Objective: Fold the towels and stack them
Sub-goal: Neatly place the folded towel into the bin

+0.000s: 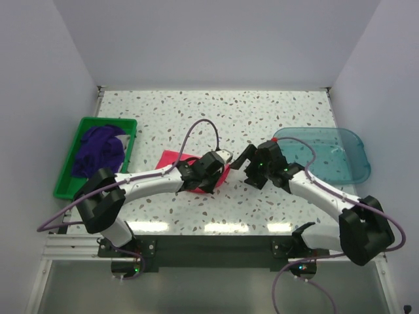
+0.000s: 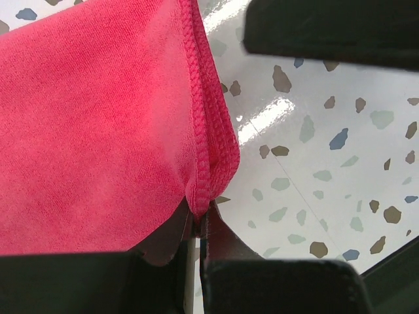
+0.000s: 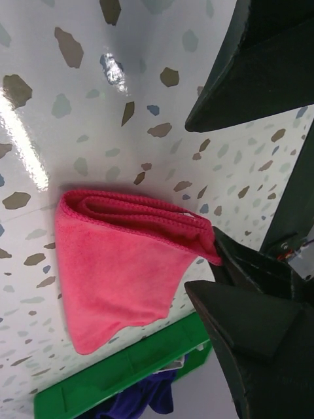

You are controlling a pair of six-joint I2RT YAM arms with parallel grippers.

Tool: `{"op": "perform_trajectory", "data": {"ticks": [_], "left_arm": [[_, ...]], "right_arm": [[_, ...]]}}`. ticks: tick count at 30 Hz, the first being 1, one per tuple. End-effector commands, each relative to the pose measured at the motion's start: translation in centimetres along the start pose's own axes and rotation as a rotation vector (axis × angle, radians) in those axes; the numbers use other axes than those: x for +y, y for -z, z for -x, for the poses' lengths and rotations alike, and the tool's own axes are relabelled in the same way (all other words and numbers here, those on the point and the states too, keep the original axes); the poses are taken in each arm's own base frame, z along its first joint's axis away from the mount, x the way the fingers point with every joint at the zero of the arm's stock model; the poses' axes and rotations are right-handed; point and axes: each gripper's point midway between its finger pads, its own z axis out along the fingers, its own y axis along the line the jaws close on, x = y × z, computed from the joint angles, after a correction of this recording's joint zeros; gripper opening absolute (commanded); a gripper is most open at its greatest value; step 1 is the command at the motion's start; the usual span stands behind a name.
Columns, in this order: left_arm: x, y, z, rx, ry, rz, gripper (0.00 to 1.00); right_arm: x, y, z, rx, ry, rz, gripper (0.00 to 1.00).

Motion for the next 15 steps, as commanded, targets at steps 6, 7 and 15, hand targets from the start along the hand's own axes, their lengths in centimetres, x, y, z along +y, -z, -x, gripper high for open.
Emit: {"op": "perform_trajectory", "data": {"ticks": [6,7,15], "left_arm": [[-1.1,0.7,1.4,-0.058,0.047,-0.066,0.00],[-1.1,0.7,1.5,-0.060,0.050,-0.067,0.00],[-1.2,0.4,1.4,-0.058,0.070,-0.067,0.00]], "right_arm": [[1.4,-4.0,-2.2,0.025,-0.092,0.018,0.98],[1.4,-4.3,-2.4,0.025,-0.090,0.013,0.98],[0.6,-7.2,-4.6,0.067,-0.119,-0.014,0.89]]}}
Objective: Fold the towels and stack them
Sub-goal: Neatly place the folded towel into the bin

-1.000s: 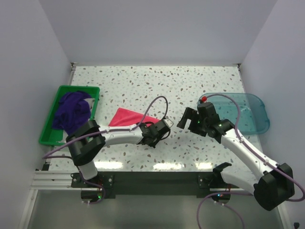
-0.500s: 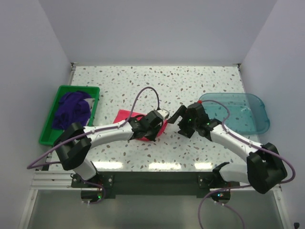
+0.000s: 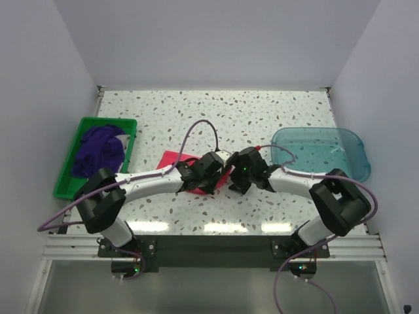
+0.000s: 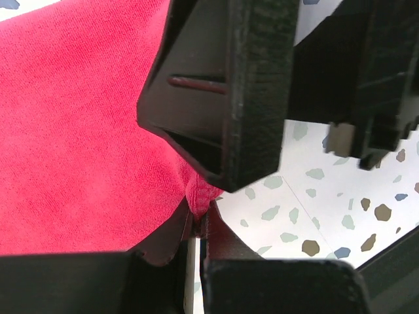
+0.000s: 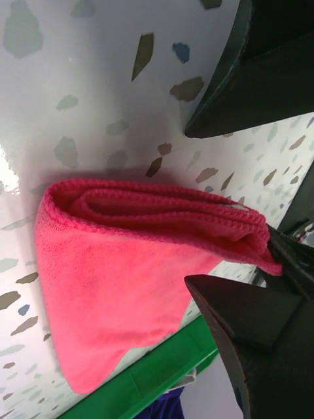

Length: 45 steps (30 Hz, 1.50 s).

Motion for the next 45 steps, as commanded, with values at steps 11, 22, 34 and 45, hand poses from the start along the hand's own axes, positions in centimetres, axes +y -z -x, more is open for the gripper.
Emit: {"op": "perform_trajectory", "data": {"ticks": [11,22,34,45], "left_arm": [[-1.3,-0.1,2.3,-0.057,0.049,-0.046,0.02],[-2.1,2.2,3.9,-0.102,0.049,-0.090,0.74],[6.1,8.4,7.3,-0.267,0.146,-0.027,1.00],[16.6,8.9,3.5,-0.265,0.179,0.312,1.00]], "right_arm": [[2.5,-1.1,-0.3,-0.021,0.025,0.064,0.36],[3.5,1.4,1.3,-0.066,0.208,-0.008,0.00],[0.0,7.5,7.5,0.044,0.672,-0.313,0.00],[-2.6,15.8,18.3,-0.092,1.024,-0.802,0.00]]}}
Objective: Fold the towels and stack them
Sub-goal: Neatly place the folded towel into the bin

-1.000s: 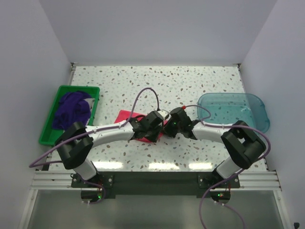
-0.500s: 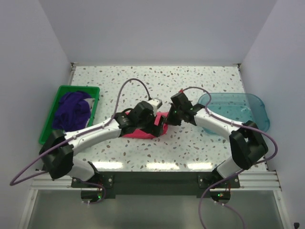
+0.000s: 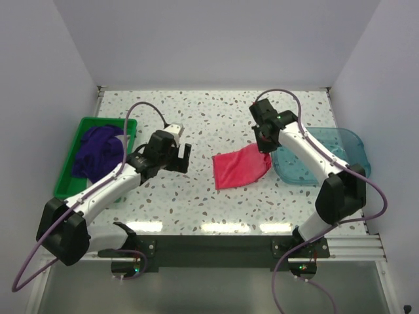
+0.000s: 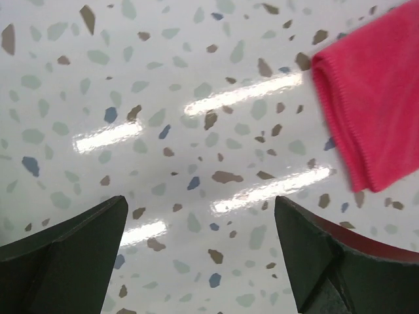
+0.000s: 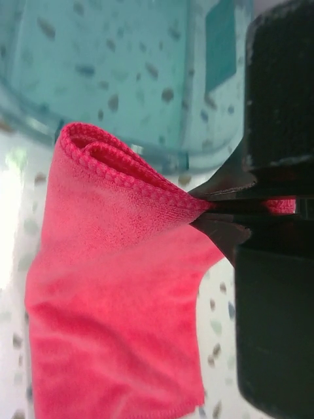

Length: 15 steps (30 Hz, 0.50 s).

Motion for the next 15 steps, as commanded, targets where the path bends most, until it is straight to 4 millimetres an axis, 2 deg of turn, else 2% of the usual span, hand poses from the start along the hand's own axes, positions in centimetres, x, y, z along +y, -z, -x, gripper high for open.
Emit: {"op": "perform_trajectory", "data": {"ticks": [1,6,10,12,15], "left_arm": [[3.1,0.3,-0.1,-0.033,-0.052,0.111,1.00],[3.8,0.4,0.0,-0.042,-0.061,0.142,1.00],[4.2,0.2,-0.6,-0.037,-0.057,0.157,1.00],[4.3,0.3,-0.4,-0.048,-0.058,0.161,1.00],[4.4,0.6,-0.4,-0.059,-0.061,0.177,1.00]], "right_arm": [[-6.6,1.0,-0.3,0.041,0.143,-0.269,0.00],[-11.0,0.9,-0.2,0.033,0.119,-0.403,0.00],[-14.5,1.2,1.1,-0.007,0.050,-0.483,0.00],[-16.5,1.2,1.6,-0.007,0.055,-0.517,0.00],[-18.4,1.3,2.3,-0.020,0.076,-0.562,0.00]]}}
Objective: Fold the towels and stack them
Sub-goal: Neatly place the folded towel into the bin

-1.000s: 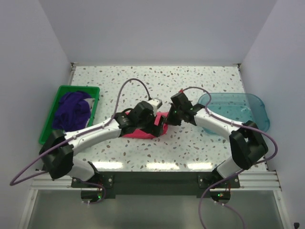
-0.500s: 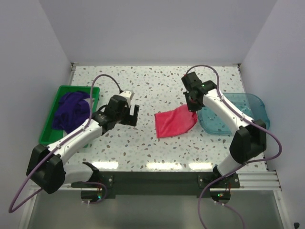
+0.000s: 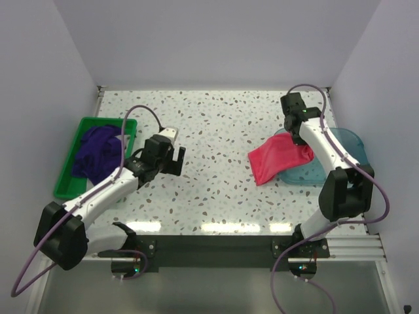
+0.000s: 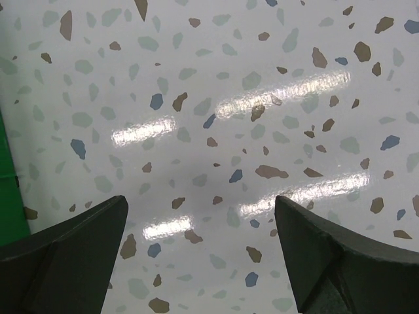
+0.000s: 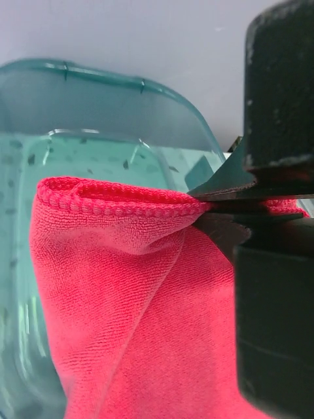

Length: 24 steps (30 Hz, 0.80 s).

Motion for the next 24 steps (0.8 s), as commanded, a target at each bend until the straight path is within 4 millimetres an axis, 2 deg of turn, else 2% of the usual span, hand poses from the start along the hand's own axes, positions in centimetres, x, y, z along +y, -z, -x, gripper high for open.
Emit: {"op": "perform_trajectory", "data": {"ticks": [1,12,18,23,24], "left_arm": [[0.7,0.6,1.3,-0.071,-0.010,0.035,1.00],[1.1,1.0,1.6,-0.096,-0.006,0.058,1.00],[1.2,1.0,1.7,-0.099,-0.006,0.062,1.00],[1.4,1.3,1.9,-0.112,-0.001,0.066,1.00],[1.4,1.4,1.8,-0.112,-0.002,0.068,1.00]], "right_arm": [[-4.0,-0.1,2.0,-0.069,0.014,-0.119,0.00],[-7.4,-3.9,1.0,-0.034,0.019,-0.201,0.00],[-7.8,-5.2,0.4,-0.015,-0.010,-0.228,0.00],[-7.4,-6.0,0.4,-0.017,-0.021,-0.238,0.00],[-8.1,-6.6,-0.1,0.000,-0.040,-0.249,0.00]]}}
